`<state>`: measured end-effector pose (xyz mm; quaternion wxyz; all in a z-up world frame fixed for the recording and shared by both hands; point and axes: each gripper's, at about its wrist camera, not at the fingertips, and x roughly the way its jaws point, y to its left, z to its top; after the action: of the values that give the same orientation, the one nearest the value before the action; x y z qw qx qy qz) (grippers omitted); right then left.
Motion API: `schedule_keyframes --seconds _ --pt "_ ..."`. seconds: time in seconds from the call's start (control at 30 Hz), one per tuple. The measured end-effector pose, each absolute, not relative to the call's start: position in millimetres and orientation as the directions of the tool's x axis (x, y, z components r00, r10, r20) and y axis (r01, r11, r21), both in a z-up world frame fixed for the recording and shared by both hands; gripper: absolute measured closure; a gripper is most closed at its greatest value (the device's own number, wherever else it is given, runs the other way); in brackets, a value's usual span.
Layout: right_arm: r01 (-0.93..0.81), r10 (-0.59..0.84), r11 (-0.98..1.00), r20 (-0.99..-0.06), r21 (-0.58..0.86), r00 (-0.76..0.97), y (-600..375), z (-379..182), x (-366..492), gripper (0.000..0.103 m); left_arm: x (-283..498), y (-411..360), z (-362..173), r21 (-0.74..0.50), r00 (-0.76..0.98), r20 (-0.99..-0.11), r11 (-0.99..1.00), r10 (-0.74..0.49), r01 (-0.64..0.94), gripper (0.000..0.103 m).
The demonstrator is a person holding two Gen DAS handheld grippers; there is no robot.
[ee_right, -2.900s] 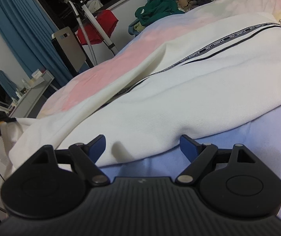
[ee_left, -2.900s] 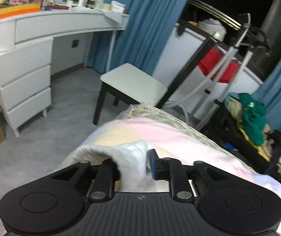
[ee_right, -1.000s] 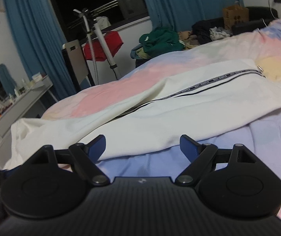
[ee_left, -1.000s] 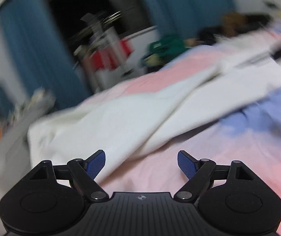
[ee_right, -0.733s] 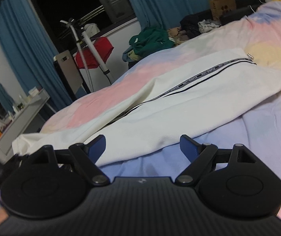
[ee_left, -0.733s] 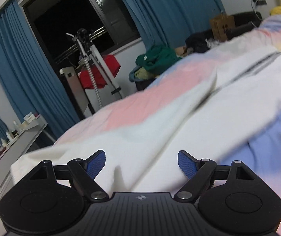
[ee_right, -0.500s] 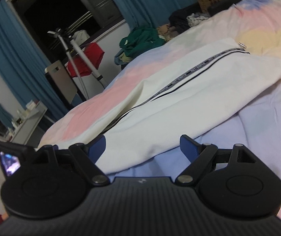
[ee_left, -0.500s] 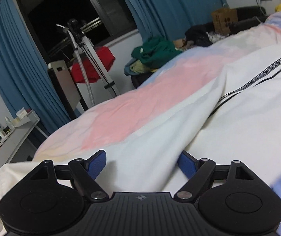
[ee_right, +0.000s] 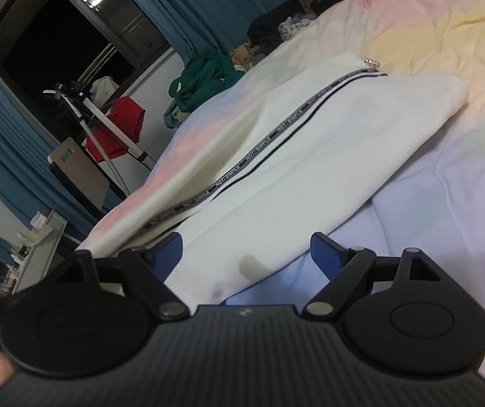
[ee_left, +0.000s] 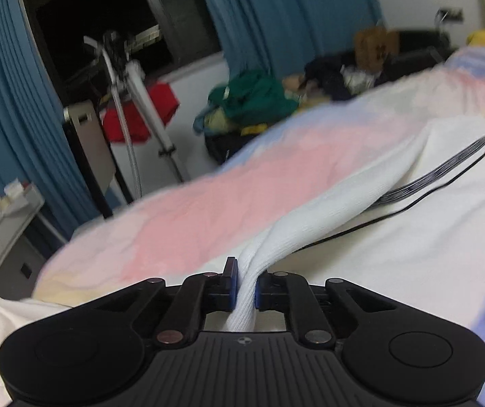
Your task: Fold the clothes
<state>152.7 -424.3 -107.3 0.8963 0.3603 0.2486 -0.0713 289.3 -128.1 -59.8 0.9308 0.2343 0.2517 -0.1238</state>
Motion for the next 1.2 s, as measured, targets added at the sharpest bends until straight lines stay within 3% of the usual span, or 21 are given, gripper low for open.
schedule_keyframes --seconds 0.13,0.27,0.57,0.67,0.8,0.83,1.0,1.2 --pt "0.312 -0.051 0.813 -0.472 0.492 0.880 -413 -89 143 0.019 222 -108 -26 0.315 0.857 -0.463 0.861 -0.227 0.399 0.094" --pt "0.293 -0.076 0.834 -0.430 0.467 0.900 -409 -75 128 0.019 149 -81 -31 0.268 0.824 -0.491 0.851 -0.283 0.452 0.093" --pt "0.391 0.019 0.580 -0.492 0.714 0.870 -469 -94 95 0.019 88 -49 -98 0.201 0.702 -0.672 0.854 -0.236 0.480 0.097" --pt "0.419 0.016 0.451 -0.477 0.788 0.879 -496 -102 80 0.017 90 -49 -99 0.218 0.701 -0.677 0.849 -0.223 0.481 0.097" --pt "0.418 0.001 0.394 -0.456 0.818 0.890 -520 -103 81 0.017 83 -40 -97 0.143 0.685 -0.687 0.879 -0.244 0.456 0.096" --pt "0.414 -0.002 0.411 -0.454 0.812 0.891 -522 -101 86 0.023 81 -40 -97 0.142 0.685 -0.686 0.879 -0.244 0.456 0.096" --pt "0.352 0.029 0.564 -0.445 0.747 0.895 -526 -89 143 0.032 75 -44 -100 0.152 0.681 -0.692 0.874 -0.239 0.461 0.096" --pt "0.329 0.074 0.700 -0.522 0.634 0.850 -499 -96 230 0.030 81 -52 -106 0.142 0.673 -0.695 0.869 -0.253 0.474 0.096"
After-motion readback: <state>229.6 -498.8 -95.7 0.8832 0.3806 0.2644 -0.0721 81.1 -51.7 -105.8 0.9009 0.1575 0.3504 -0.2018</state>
